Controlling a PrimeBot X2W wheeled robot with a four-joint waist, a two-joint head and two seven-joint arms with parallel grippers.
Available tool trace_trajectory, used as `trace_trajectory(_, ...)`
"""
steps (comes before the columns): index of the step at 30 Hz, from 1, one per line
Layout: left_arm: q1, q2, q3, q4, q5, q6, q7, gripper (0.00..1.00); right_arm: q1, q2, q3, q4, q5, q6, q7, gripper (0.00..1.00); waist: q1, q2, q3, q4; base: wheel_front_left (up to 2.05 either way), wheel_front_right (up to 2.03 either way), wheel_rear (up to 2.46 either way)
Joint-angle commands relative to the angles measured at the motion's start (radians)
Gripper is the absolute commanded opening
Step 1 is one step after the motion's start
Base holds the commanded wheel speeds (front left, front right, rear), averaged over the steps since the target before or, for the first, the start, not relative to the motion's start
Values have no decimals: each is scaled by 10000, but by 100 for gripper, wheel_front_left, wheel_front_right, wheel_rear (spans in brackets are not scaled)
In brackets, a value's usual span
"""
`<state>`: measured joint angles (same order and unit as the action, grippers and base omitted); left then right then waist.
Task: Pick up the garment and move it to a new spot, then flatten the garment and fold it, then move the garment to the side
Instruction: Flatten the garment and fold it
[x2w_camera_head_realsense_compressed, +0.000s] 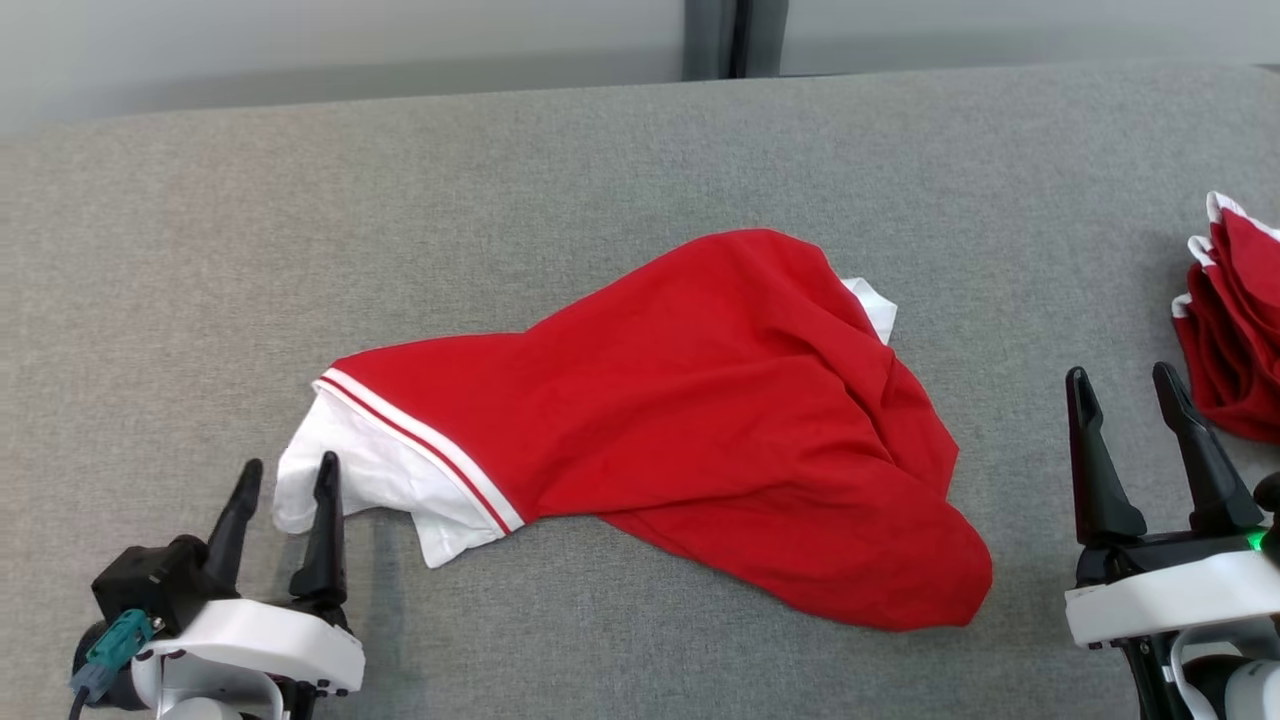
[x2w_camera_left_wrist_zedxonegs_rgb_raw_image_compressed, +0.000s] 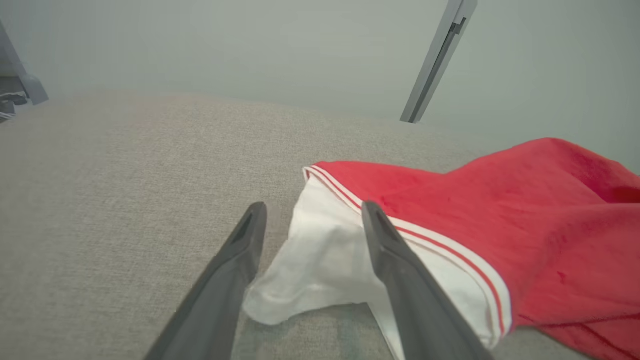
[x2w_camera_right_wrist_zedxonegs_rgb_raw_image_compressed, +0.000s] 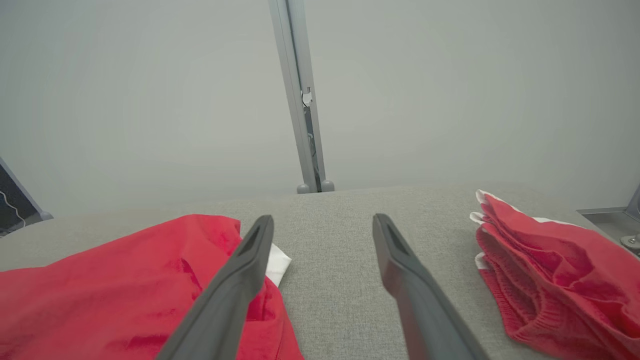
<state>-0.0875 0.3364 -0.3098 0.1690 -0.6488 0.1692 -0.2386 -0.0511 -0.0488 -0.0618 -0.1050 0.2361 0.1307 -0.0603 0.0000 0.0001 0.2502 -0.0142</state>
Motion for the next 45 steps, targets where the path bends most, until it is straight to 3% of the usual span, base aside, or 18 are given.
trace_trajectory(1, 35, 111, 128, -20, 235, 132, -107, 100, 99, -49, -83, -66, -105, 3, 86, 100, 0, -1, -184, 127, 0, 0, 0)
trace_trajectory(14, 436, 566, 722, -2192, 1812, 580, -262, 100, 530, -49, 74, -370, -525, 3, 548, 100, 0, -1, -908, 234, 0, 0, 0)
trace_trajectory(30, 856, 742, 536, -2887, 1758, 733, 174, 100, 611, -49, 175, -629, -455, 3, 616, 100, 0, -1, -856, 306, 0, 0, 0)
trace_trajectory(45, 899, 903, 524, -3117, 1779, 870, 379, 100, 2682, -50, 1829, 189, 241, 3, 1301, 100, 0, -1, -765, -78, 0, 0, 0)
